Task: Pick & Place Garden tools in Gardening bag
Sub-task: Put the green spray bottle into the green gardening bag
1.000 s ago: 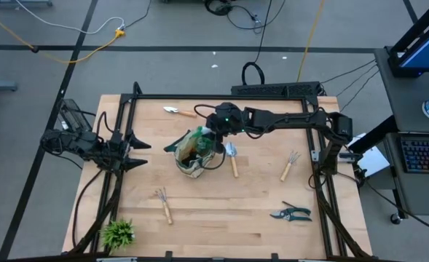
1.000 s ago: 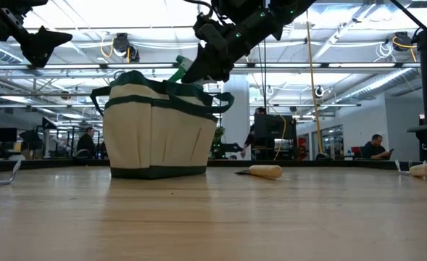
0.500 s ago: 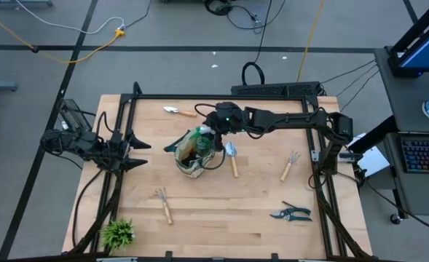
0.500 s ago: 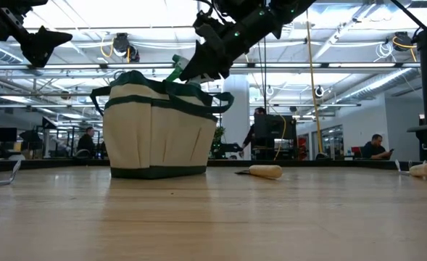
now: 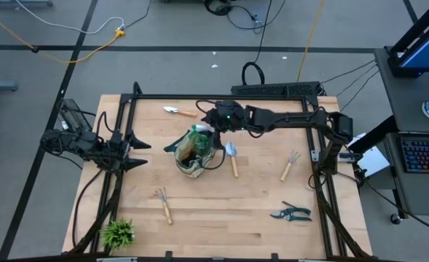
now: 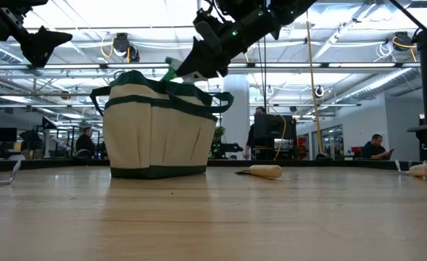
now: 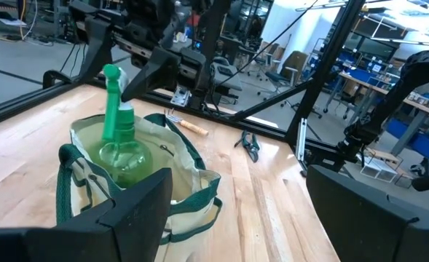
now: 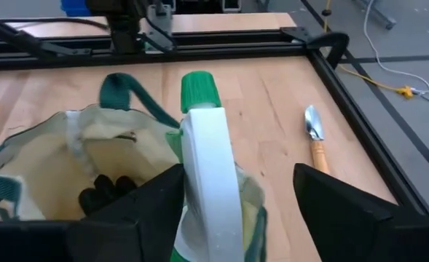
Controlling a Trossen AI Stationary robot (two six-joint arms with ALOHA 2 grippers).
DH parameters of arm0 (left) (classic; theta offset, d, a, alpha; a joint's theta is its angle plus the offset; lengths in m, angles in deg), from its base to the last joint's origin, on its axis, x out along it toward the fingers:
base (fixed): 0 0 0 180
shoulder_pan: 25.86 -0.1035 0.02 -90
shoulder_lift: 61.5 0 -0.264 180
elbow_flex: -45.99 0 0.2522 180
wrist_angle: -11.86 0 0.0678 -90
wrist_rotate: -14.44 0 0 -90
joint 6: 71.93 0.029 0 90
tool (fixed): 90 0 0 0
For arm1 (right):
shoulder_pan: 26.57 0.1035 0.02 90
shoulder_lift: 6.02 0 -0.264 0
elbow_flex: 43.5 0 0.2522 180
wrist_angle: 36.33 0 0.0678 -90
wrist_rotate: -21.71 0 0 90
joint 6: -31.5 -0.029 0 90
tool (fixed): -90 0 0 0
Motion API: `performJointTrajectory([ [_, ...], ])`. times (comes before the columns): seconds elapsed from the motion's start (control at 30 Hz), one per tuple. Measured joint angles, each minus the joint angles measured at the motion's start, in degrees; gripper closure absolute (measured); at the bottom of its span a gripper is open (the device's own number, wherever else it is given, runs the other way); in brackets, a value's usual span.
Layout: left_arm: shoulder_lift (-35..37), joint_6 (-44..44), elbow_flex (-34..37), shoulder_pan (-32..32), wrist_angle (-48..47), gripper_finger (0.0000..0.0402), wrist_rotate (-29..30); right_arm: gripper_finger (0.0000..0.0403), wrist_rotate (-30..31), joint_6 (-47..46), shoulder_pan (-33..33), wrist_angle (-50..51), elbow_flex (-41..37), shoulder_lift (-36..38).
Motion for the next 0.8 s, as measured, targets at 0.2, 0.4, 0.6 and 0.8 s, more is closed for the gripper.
performJointTrajectory([
  [0.2,0.00,0.05,0.00,0.01,0.00,0.0078,0.00,0.0140,1.25,-0.03,0.02,-2.54,0.00,0.00],
  [0.4,0.00,0.09,0.00,0.00,0.00,0.0078,0.00,0.0133,1.28,-0.07,-0.09,-2.23,0.00,0.02],
  [0.6,0.00,0.09,0.01,0.00,-0.02,0.0078,-0.01,0.0145,3.54,0.07,-0.04,-2.52,0.00,0.02],
  [0.8,0.00,0.09,0.02,0.01,-0.02,0.0078,-0.02,0.0171,4.26,0.08,-0.04,-2.54,0.00,0.02],
])
